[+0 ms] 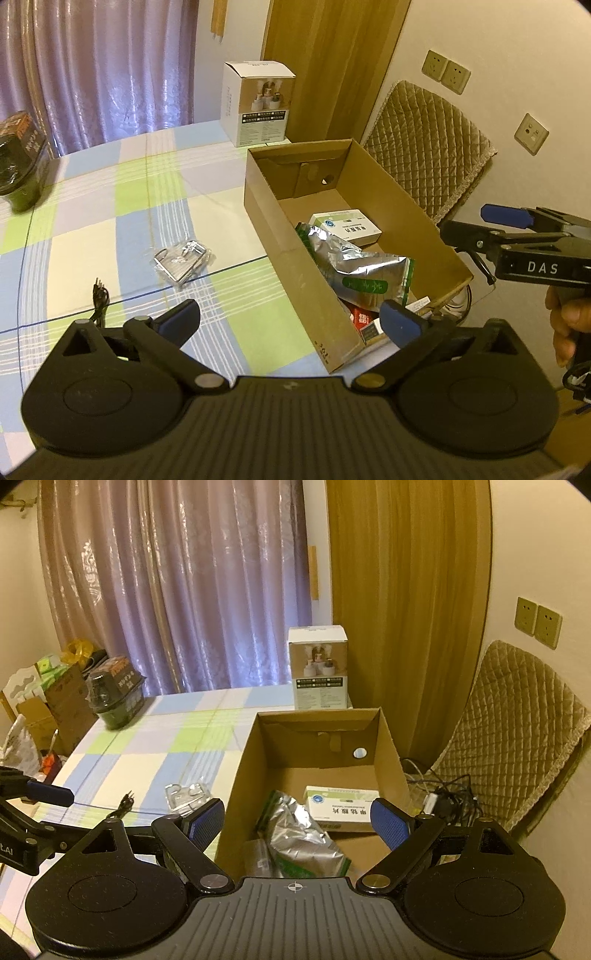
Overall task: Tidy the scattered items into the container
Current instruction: 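Move both tools back over the black cable and wrapped wire rack, then grasp the black cable with the left tool while the right tool grasps the wrapped wire rack, then lift and carry the cable and wire rack with both tools over the box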
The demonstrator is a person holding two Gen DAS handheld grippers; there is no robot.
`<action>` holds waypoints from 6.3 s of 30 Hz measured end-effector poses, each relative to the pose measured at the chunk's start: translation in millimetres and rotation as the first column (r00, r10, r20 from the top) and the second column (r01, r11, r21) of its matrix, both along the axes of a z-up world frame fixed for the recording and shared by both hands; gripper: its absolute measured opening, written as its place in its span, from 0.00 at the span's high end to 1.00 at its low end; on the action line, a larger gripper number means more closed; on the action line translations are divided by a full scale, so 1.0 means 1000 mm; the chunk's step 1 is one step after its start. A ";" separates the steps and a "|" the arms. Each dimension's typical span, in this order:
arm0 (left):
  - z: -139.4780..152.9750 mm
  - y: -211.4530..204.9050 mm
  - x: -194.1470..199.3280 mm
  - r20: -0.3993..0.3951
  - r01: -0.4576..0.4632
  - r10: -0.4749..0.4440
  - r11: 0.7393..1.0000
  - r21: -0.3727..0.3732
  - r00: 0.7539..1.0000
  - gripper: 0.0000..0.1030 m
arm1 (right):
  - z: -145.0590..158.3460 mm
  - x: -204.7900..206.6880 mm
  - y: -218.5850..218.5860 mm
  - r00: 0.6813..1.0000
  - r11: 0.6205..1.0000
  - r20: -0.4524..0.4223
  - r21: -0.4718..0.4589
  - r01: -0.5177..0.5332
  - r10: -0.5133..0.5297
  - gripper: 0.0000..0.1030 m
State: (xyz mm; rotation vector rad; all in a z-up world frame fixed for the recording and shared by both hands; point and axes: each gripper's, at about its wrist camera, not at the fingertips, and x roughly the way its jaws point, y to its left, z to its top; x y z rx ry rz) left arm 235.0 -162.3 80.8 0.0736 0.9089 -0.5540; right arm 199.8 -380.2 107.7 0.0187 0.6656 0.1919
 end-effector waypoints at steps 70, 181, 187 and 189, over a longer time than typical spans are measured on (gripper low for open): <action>-0.129 0.196 0.089 -0.076 -0.241 0.250 0.964 0.110 0.965 0.06 | -0.128 0.154 0.212 0.891 0.920 -0.265 -0.036 -0.390 0.368 0.11; -0.038 0.027 -0.012 -0.042 0.058 -0.056 0.998 0.031 0.998 0.92 | -0.030 -0.004 0.034 0.984 0.996 -0.151 -0.002 -0.094 0.092 0.31; -0.031 -0.020 -0.010 -0.030 0.125 -0.125 0.992 0.010 0.992 0.92 | -0.020 -0.008 -0.007 0.990 1.000 -0.139 -0.009 -0.027 0.025 0.31; -0.029 -0.034 -0.009 -0.027 0.144 -0.144 0.990 0.005 0.989 0.92 | -0.019 -0.008 -0.016 0.991 1.000 -0.135 -0.009 -0.013 0.011 0.31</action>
